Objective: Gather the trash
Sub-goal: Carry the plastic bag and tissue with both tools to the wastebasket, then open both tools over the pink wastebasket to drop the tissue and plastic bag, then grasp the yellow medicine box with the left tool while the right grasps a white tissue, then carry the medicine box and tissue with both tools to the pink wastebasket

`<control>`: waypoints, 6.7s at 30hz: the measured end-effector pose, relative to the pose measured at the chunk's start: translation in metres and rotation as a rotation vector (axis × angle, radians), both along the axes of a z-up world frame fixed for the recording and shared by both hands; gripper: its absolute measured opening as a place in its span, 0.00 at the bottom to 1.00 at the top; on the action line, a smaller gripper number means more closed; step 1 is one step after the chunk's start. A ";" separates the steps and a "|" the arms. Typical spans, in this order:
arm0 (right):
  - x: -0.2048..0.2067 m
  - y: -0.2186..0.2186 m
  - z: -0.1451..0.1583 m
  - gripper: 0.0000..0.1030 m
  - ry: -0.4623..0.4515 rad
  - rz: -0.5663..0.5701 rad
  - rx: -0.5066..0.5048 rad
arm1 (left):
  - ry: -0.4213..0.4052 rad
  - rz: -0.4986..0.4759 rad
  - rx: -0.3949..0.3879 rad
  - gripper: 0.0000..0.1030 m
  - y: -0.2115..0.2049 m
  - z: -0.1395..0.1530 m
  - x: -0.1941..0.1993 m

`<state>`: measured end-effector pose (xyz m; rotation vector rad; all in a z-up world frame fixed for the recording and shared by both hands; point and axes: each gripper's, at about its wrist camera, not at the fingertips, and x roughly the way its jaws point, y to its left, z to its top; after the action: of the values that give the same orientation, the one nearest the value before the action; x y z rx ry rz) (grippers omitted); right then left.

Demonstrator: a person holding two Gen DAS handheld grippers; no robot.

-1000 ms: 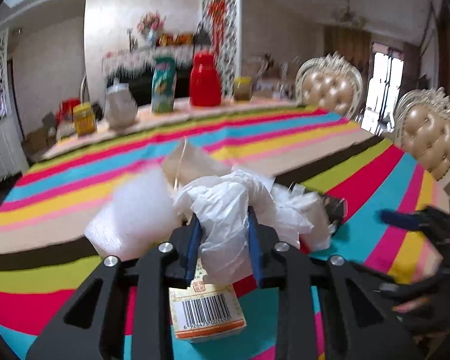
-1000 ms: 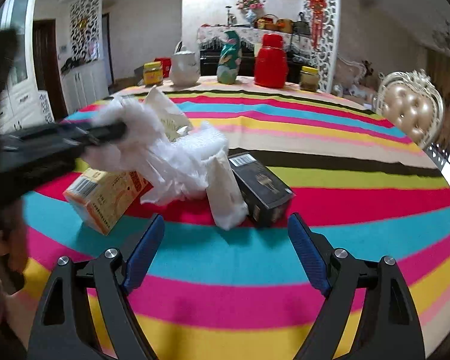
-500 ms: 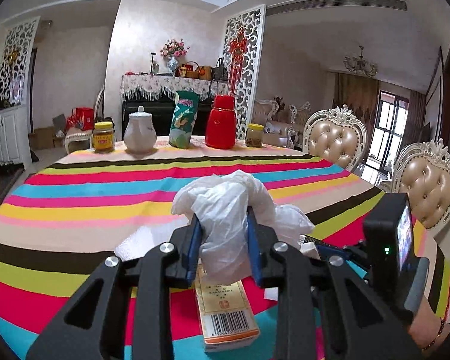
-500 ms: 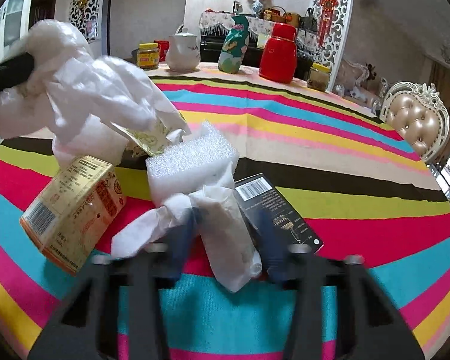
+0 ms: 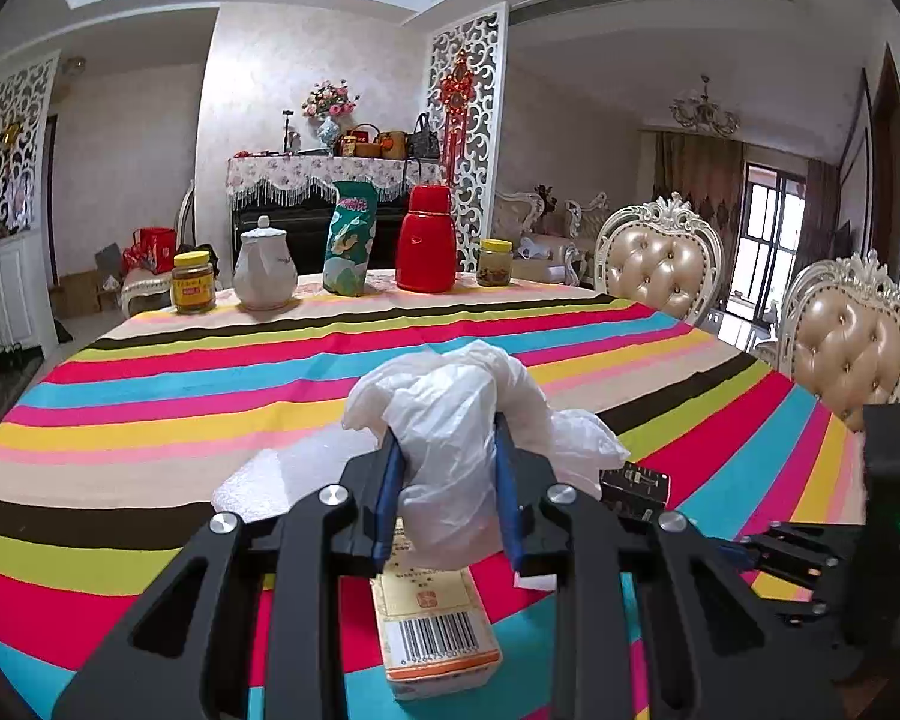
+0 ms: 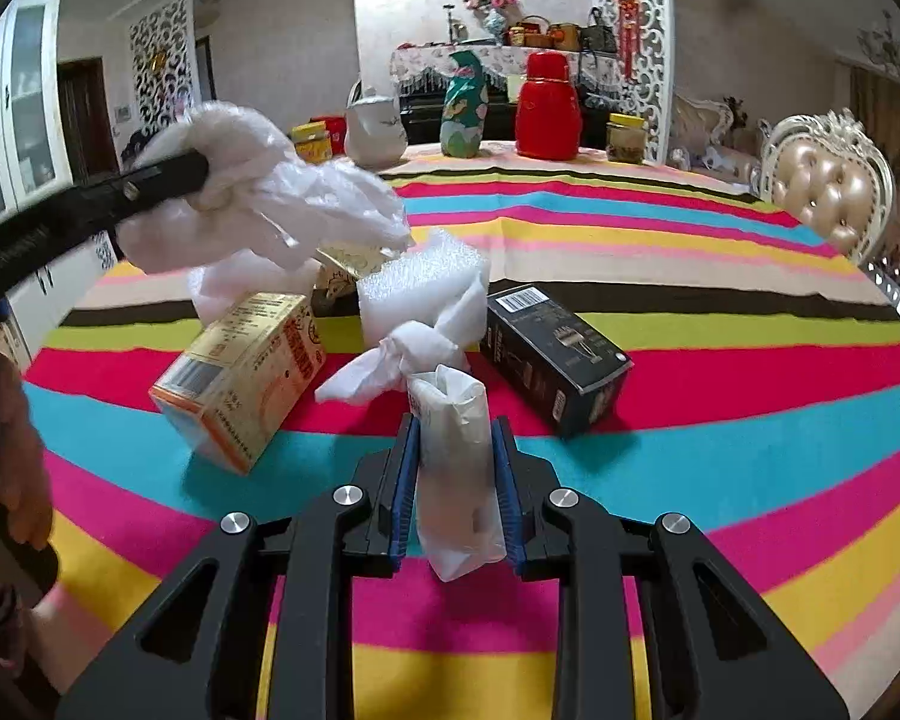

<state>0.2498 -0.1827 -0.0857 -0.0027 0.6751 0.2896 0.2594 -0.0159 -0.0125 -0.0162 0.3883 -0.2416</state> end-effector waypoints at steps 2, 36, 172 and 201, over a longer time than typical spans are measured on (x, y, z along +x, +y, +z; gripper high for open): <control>-0.010 -0.005 0.002 0.25 -0.003 -0.014 0.023 | 0.000 -0.005 0.004 0.26 -0.003 0.000 -0.003; -0.134 -0.082 0.013 0.25 -0.061 -0.085 0.120 | 0.109 -0.198 0.097 0.26 -0.082 -0.033 -0.124; 0.042 0.005 -0.019 0.78 0.117 0.064 -0.031 | 0.341 0.150 0.123 0.47 0.009 -0.067 0.033; 0.045 0.032 -0.010 0.31 0.107 0.033 -0.001 | 0.348 0.165 0.047 0.47 0.031 -0.063 0.036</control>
<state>0.2952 -0.1502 -0.0961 0.0001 0.7818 0.3232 0.2957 0.0153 -0.0755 -0.0438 0.7352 -0.0648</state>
